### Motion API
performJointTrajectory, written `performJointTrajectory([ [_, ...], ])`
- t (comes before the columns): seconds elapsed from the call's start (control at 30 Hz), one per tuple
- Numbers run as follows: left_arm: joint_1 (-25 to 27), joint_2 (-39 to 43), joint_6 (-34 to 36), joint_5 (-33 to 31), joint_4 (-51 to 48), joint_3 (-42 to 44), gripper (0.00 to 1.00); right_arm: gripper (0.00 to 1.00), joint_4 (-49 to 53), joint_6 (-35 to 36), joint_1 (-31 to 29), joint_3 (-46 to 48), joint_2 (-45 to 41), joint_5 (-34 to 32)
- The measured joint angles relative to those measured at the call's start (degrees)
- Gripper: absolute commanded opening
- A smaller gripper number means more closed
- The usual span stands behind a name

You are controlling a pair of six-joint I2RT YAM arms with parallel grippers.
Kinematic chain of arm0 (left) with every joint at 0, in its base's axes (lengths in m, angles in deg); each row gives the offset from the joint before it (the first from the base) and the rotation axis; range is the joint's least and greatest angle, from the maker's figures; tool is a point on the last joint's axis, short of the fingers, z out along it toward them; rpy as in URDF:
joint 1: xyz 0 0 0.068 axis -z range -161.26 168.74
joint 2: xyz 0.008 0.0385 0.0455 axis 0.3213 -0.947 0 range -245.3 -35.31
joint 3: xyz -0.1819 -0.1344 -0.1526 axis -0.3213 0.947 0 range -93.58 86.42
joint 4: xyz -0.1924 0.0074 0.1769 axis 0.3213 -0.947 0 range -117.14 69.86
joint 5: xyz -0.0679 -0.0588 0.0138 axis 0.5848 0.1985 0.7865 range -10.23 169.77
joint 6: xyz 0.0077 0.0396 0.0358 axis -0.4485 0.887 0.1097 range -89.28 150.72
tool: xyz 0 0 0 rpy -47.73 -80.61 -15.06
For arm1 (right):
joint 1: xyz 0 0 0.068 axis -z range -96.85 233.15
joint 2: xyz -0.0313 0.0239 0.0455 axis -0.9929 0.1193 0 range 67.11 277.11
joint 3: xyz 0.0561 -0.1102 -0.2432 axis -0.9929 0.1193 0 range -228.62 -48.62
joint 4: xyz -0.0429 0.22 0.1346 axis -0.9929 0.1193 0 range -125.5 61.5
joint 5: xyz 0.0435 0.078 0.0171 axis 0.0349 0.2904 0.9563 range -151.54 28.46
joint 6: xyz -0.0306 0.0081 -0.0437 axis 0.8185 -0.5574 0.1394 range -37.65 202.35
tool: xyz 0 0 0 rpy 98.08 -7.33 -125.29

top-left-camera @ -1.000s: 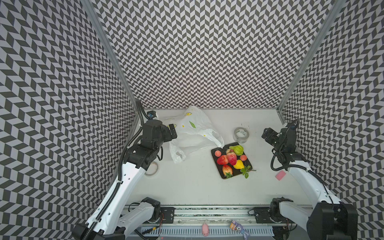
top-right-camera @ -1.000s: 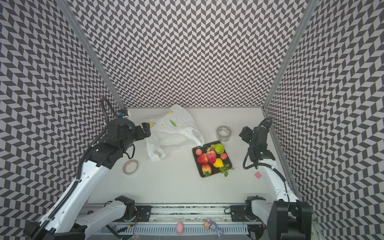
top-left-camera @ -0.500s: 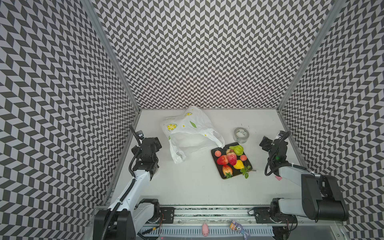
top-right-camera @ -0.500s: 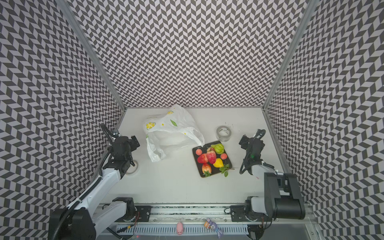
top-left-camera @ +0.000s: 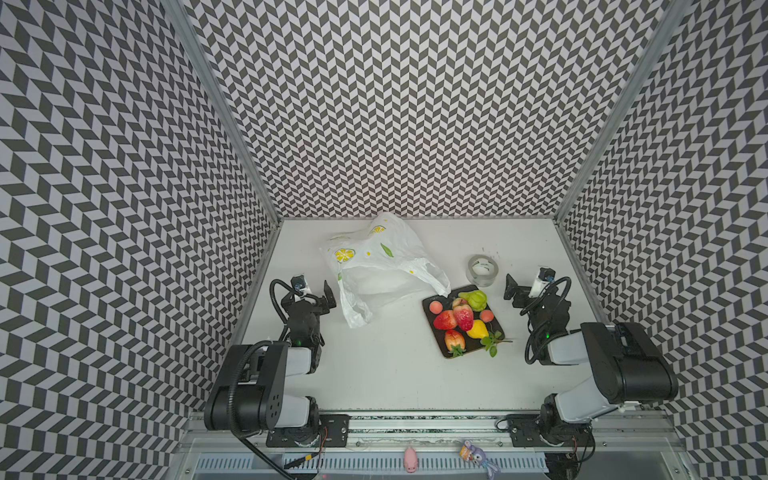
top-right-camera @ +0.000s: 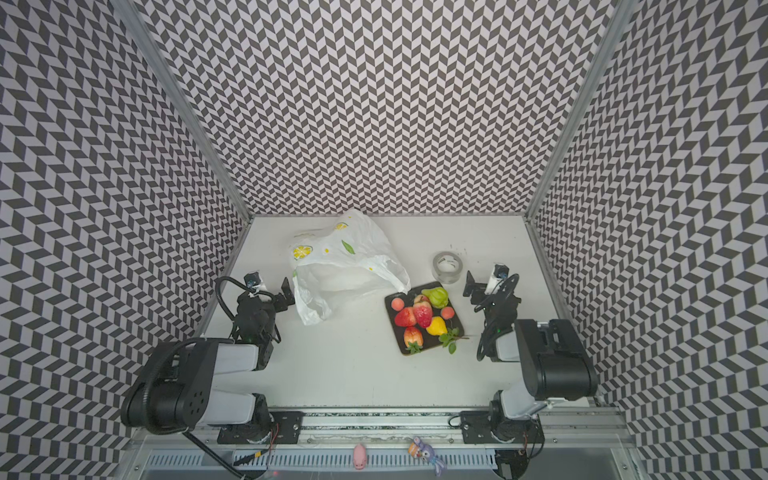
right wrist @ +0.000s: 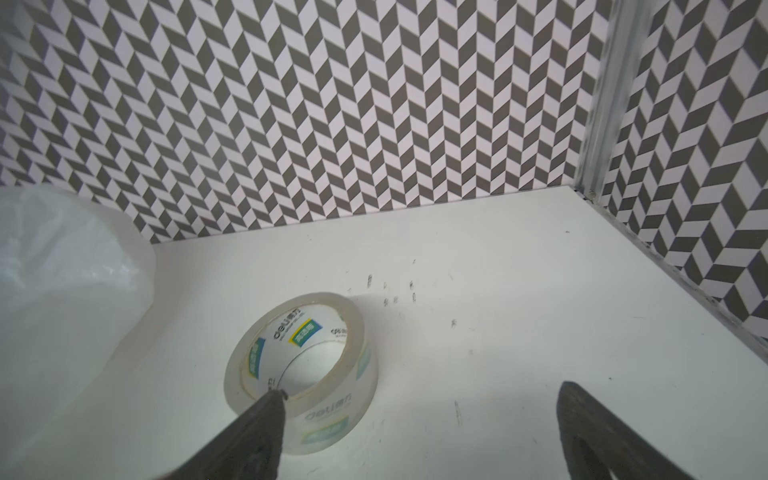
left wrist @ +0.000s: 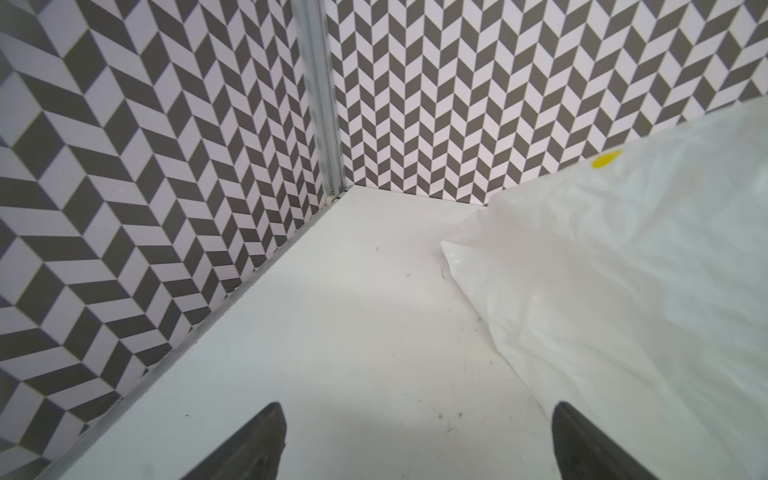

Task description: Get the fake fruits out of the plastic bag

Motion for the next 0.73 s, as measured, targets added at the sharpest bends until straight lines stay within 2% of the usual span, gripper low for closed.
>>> performJointTrajectory([
  [0.07, 0.4, -4.6, 0.9, 0.9, 6.4, 0.4, 1.00, 1.00, 0.2, 0.5, -0.1, -0.4, -0.1, 0.1],
  [0.13, 0.6, -5.8, 1.0, 0.7, 5.1, -0.4, 1.00, 1.00, -0.1, 0.8, -0.1, -0.6, -0.1, 0.2],
  [0.23, 1.7, -6.1, 1.6, -0.7, 9.0, -0.7, 1.00, 1.00, -1.4, 1.2, -0.1, -0.5, -0.1, 0.2],
  [0.73, 1.4, -6.0, 1.7, -0.3, 7.5, -3.7, 1.00, 1.00, -4.0, 2.3, -1.0, -0.4, -0.1, -1.0],
])
